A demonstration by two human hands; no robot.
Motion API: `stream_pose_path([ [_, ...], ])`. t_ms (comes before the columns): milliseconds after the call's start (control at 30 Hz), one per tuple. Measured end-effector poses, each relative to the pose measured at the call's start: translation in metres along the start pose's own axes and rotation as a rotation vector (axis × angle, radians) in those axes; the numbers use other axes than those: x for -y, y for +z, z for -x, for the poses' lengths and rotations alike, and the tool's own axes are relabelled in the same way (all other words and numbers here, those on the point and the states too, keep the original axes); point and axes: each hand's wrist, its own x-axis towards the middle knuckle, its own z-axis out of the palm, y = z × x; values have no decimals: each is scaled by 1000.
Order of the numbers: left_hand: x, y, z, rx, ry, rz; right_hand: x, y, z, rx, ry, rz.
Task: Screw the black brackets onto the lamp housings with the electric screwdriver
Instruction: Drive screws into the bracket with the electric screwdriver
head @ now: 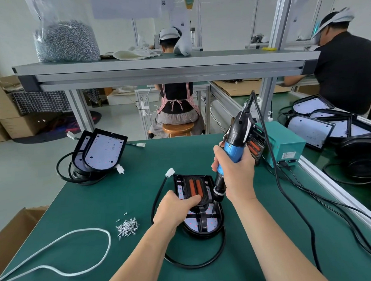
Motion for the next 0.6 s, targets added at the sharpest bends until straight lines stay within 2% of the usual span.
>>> stream_pose_path([
  [333, 3, 1, -4, -10, -2, 32, 0, 1, 2, 39, 43, -39],
  [600, 6, 4, -8, -14, -20, 80, -2, -1, 1, 3, 19, -9],
])
